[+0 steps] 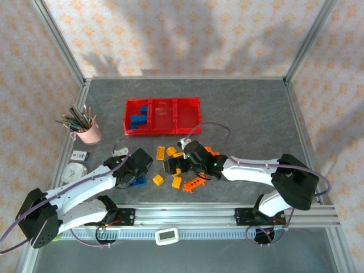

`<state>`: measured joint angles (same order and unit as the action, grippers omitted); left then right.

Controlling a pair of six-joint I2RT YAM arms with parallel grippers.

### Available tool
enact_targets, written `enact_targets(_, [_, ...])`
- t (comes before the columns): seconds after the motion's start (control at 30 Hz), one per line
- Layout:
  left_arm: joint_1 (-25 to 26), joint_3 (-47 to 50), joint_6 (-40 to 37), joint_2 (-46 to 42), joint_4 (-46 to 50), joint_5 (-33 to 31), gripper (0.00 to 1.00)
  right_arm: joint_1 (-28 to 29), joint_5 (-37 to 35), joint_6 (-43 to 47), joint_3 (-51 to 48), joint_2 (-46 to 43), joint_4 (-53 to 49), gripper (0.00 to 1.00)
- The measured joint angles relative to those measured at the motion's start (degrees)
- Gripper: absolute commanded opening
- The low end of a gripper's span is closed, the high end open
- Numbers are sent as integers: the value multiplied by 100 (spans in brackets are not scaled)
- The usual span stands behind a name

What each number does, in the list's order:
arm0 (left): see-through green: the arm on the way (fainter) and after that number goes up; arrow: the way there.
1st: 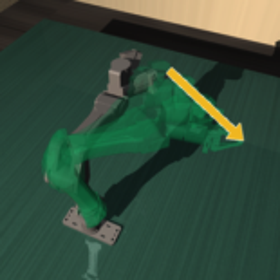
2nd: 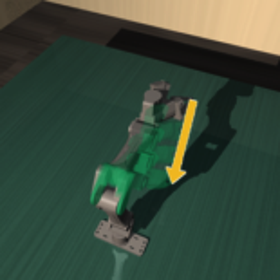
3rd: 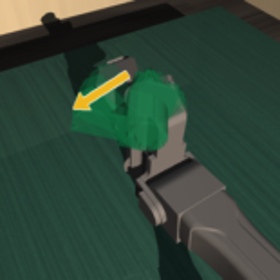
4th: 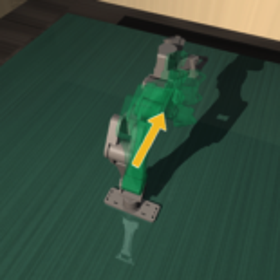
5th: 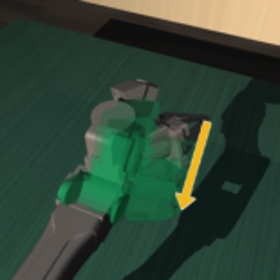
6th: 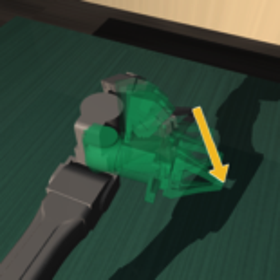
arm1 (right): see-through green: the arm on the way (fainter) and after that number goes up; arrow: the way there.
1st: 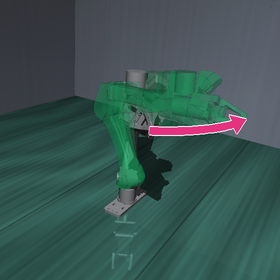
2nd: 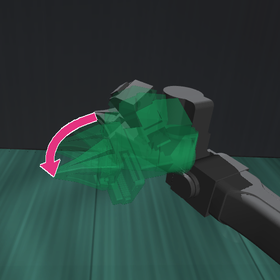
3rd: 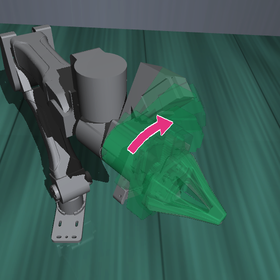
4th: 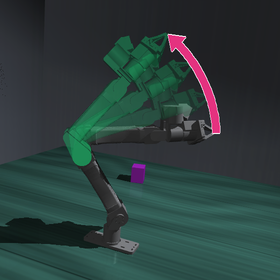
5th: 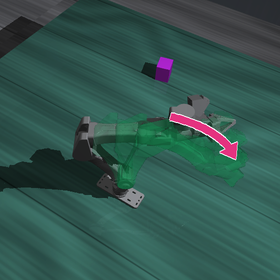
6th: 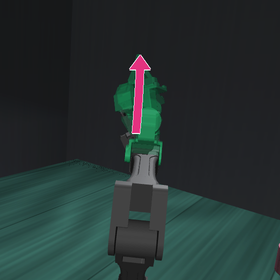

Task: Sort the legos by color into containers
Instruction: Pick up the lego from the bottom-left of the table.

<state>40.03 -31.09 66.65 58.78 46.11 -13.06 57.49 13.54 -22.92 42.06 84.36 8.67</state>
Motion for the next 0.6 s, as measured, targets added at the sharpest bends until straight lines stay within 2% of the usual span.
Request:
enact_targets(0.27, [162,376,260,-302,24,146,67,0,0,-46,0,0,-2,100])
enact_targets(0.47, [162,433,400,-407,57,168,55,0,0,-70,0,0,-2,100])
enact_targets(0.6, [162,509,433,-570,70,170,55,0,-2,-107,0,0,-2,100])
